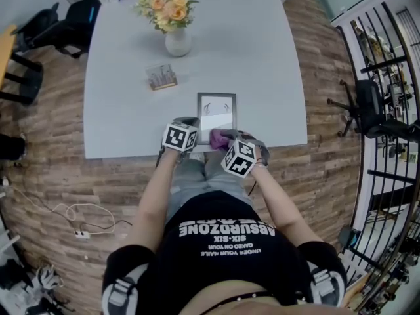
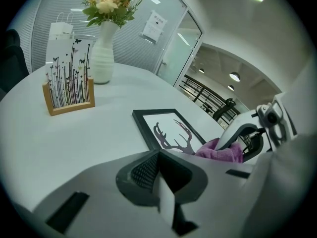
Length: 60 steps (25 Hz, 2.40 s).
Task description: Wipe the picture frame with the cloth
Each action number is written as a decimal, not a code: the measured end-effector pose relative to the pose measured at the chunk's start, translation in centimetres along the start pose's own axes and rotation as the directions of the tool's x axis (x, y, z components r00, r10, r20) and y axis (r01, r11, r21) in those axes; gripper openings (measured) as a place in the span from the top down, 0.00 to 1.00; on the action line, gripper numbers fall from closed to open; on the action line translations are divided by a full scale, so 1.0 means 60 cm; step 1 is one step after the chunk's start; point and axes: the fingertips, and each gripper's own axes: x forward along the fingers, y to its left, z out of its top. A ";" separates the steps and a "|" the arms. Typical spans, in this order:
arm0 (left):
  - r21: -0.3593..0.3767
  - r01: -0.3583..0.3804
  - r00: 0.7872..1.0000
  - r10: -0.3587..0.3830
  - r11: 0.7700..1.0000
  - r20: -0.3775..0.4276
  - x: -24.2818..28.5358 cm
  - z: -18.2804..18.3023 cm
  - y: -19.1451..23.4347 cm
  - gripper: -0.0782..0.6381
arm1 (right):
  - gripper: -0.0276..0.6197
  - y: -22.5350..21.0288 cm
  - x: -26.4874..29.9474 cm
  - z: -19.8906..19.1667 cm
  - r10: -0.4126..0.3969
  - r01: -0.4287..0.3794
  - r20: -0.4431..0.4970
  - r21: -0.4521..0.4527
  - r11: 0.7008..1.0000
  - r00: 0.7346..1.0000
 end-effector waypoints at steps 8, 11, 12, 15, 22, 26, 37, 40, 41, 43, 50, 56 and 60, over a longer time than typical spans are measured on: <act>0.017 -0.028 1.000 0.028 0.999 0.011 0.000 -0.002 0.000 0.87 | 0.75 -0.012 0.012 0.003 -0.067 0.067 -0.004 0.002 0.998 0.998; 0.024 -0.040 0.999 0.040 0.999 0.012 0.000 -0.003 0.001 0.87 | 0.75 -0.021 0.015 0.004 -0.083 0.083 0.001 -0.003 0.997 0.997; 0.024 -0.042 0.999 0.042 0.999 0.013 -0.001 -0.003 0.001 0.87 | 0.75 -0.024 0.016 0.005 -0.090 0.090 0.002 -0.005 0.996 0.996; 0.027 -0.049 0.999 0.048 0.998 0.018 -0.002 -0.003 -0.001 0.87 | 0.74 -0.033 0.019 0.009 -0.106 0.106 0.007 -0.005 0.994 0.994; 0.051 -0.062 0.998 0.061 0.997 0.014 -0.001 -0.002 0.000 0.87 | 0.74 -0.066 0.029 0.017 -0.130 0.130 0.013 -0.019 0.991 0.991; 0.060 -0.065 0.998 0.063 0.996 0.022 -0.001 0.001 0.000 0.87 | 0.74 -0.086 0.033 0.026 -0.135 0.135 0.011 -0.030 0.990 0.991; 0.061 -0.066 0.998 0.065 0.996 0.016 -0.004 0.003 -0.005 0.87 | 0.73 -0.131 0.042 0.039 -0.167 0.168 0.011 -0.048 0.985 0.986; 0.059 -0.065 0.998 0.064 0.996 0.014 -0.005 0.005 -0.006 0.87 | 0.73 -0.147 0.047 0.045 -0.170 0.171 0.012 -0.046 0.984 0.985; 0.060 -0.066 0.998 0.066 0.996 0.012 -0.006 0.005 -0.007 0.87 | 0.73 -0.152 0.048 0.047 -0.172 0.173 0.012 -0.045 0.984 0.985; 0.060 -0.067 0.998 0.067 0.996 0.009 -0.007 0.004 -0.007 0.87 | 0.73 -0.163 0.049 0.050 -0.180 0.180 0.012 -0.047 0.983 0.984; 0.079 -0.075 0.997 0.075 0.994 0.005 -0.008 0.005 -0.009 0.87 | 0.73 -0.215 0.056 0.061 -0.239 0.238 0.001 -0.073 0.968 0.971; 0.077 -0.077 0.997 0.076 0.994 0.011 -0.010 0.005 -0.011 0.87 | 0.72 -0.220 0.056 0.065 -0.227 0.225 -0.008 -0.096 0.970 0.974; 0.092 -0.080 0.997 0.079 0.993 0.012 -0.009 0.006 -0.012 0.87 | 0.73 -0.219 0.054 0.063 -0.219 0.218 -0.005 -0.093 0.972 0.976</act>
